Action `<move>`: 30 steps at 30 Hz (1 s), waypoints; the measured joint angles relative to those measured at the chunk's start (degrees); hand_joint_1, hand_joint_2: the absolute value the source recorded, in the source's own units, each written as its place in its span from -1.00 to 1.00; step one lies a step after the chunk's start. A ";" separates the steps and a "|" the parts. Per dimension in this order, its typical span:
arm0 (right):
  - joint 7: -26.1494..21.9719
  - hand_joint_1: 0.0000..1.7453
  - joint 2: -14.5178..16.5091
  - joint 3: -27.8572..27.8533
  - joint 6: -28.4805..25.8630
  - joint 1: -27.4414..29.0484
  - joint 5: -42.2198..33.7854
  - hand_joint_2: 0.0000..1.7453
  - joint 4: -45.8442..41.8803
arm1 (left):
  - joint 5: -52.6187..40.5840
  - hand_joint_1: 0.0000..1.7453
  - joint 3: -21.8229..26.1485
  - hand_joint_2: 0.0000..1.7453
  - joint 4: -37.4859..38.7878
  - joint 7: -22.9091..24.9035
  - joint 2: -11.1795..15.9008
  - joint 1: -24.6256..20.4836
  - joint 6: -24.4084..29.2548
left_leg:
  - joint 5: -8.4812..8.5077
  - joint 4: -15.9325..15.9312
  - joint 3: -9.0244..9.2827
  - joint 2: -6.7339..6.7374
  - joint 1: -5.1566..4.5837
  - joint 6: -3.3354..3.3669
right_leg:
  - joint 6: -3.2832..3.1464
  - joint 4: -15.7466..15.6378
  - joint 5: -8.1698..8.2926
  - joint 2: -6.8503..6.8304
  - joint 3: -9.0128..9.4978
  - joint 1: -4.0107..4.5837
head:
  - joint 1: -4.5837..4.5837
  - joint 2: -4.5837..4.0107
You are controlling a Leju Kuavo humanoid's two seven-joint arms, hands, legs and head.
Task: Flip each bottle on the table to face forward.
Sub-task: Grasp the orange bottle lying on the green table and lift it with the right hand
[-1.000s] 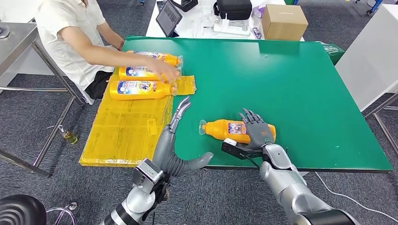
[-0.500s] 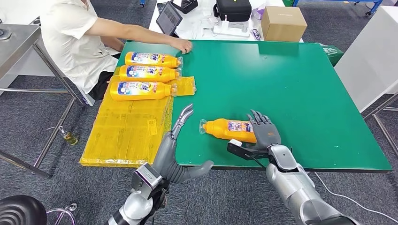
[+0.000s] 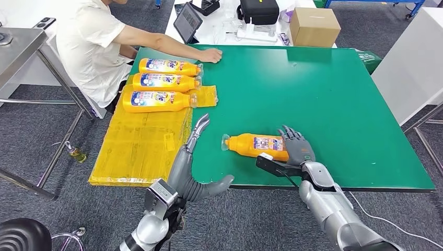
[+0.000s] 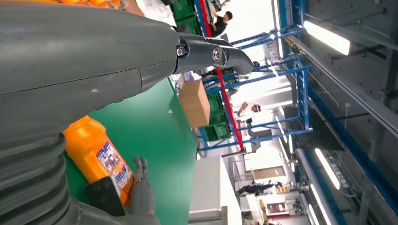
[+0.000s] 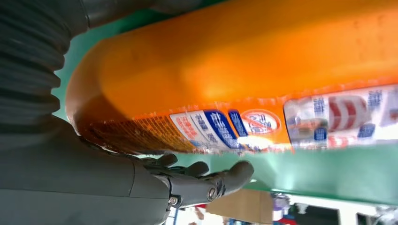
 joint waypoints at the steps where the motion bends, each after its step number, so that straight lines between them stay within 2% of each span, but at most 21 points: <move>1: -0.63 1.00 -0.08 -0.03 0.42 -0.29 -0.80 1.00 0.65 | 0.16 -1.00 0.01 1.00 0.26 0.03 -0.10 -0.14 0.02 | -0.03 0.00 0.08 0.02 0.00 0.00 | 0.00 -0.01 -0.01 0.01 -0.06 0.00 | -0.01 0.00; 14: -6.10 1.00 -0.36 -1.69 -1.52 -0.89 -6.04 1.00 4.11 | 1.01 -1.00 0.32 1.00 2.17 -0.05 -1.30 -0.92 1.27 | -0.30 0.00 0.59 0.00 0.00 0.05 | 0.04 -0.05 -0.26 0.03 0.16 0.01 | 0.01 0.00; 20: -14.74 1.00 -0.12 -4.03 -2.27 1.44 -13.66 1.00 3.12 | 6.03 -1.00 1.27 1.00 2.91 0.72 -2.18 -0.41 1.57 | -0.39 -0.01 0.60 0.07 0.01 0.01 | 0.04 -0.04 -0.27 0.13 0.60 0.02 | 0.02 0.00; 23: -15.86 1.00 0.22 -4.95 -2.26 2.29 -14.69 1.00 2.39 | 6.56 -1.00 1.69 1.00 3.21 0.78 -2.45 -0.23 1.79 | -0.44 -0.01 0.72 0.31 0.02 -0.04 | 0.03 -0.04 -0.26 0.37 0.66 0.03 | 0.00 0.00; 25: -16.77 1.00 0.41 -5.49 -2.12 2.82 -16.11 1.00 1.91 | 7.22 -1.00 1.94 1.00 3.31 0.42 -2.79 -0.06 3.12 | -0.46 -0.01 0.75 0.36 0.04 -0.05 | 0.02 -0.04 -0.26 0.40 0.68 0.06 | 0.01 0.00; 27: -19.14 1.00 0.91 -6.29 -1.62 4.01 -19.52 1.00 0.47 | 9.71 -1.00 2.75 1.00 3.44 -0.77 -3.66 0.32 6.67 | -0.46 -0.01 0.74 0.36 0.06 -0.04 | 0.02 -0.04 -0.26 0.40 0.70 0.10 | 0.02 0.00; 30: -22.88 1.00 2.56 -7.20 -0.18 6.77 -25.91 1.00 -4.63 | 18.40 -1.00 4.39 1.00 4.03 -1.97 -5.00 0.56 10.44 | -0.46 -0.02 0.66 0.37 0.07 -0.05 | 0.00 -0.02 -0.24 0.43 0.67 0.12 | 0.01 0.00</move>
